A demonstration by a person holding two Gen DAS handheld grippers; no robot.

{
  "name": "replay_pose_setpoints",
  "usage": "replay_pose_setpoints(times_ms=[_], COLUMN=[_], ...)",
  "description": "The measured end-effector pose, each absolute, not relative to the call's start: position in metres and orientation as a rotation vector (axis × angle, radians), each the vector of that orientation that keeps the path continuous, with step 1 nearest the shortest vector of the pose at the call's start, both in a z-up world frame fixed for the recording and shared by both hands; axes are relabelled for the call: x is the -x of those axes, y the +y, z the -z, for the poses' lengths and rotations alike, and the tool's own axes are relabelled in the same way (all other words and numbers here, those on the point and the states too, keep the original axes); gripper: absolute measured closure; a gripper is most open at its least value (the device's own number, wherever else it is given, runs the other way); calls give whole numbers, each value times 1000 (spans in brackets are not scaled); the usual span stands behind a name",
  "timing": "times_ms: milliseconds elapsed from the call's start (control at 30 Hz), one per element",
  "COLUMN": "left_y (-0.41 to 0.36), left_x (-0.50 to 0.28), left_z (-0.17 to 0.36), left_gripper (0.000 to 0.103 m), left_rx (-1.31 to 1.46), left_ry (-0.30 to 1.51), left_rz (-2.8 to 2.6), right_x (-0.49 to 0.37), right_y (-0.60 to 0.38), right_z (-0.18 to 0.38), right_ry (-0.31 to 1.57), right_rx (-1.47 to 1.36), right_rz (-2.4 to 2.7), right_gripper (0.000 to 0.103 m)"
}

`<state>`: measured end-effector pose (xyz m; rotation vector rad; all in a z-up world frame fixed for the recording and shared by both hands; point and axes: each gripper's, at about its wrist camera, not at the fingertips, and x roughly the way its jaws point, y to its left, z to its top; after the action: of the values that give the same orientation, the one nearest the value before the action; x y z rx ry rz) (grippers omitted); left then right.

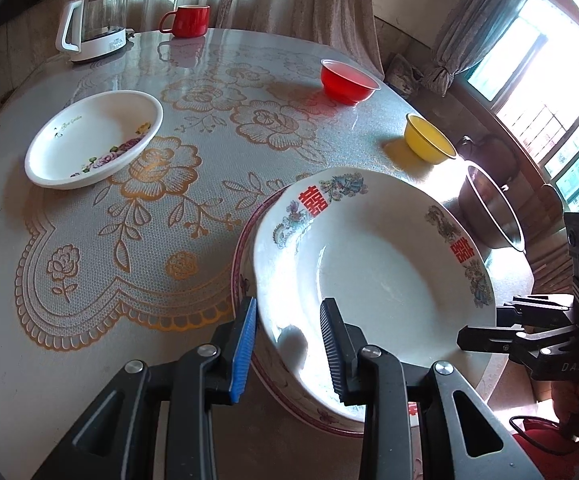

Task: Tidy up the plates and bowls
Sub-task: 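Lower the red-character plate onto the pink-rimmed plate and open both tools, then withdraw both tools from the stack toward the white rose-print bowl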

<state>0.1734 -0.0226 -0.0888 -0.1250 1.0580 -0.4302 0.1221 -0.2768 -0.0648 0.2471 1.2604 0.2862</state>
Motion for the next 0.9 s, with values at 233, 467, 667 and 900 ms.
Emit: replay_pose_setpoints(times_ms=[233, 467, 667, 900], left_y=[-27, -24, -25, -22], left_x=[-167, -165, -158, -153], left_z=[89, 87, 85, 84], left_gripper=[69, 69, 69, 51], left_rx=[97, 116, 104, 58], left_ry=[1061, 1084, 1088, 1095], left_rz=[436, 441, 446, 380], right_x=[-116, -121, -144, -161], right_y=[-285, -281, -293, -286], right_z=[60, 49, 49, 68], right_ry=[1281, 1212, 1135, 1171], right_rx=[-150, -78, -36, 32], right_rz=[-223, -208, -69, -88], right_gripper=[64, 64, 64, 79])
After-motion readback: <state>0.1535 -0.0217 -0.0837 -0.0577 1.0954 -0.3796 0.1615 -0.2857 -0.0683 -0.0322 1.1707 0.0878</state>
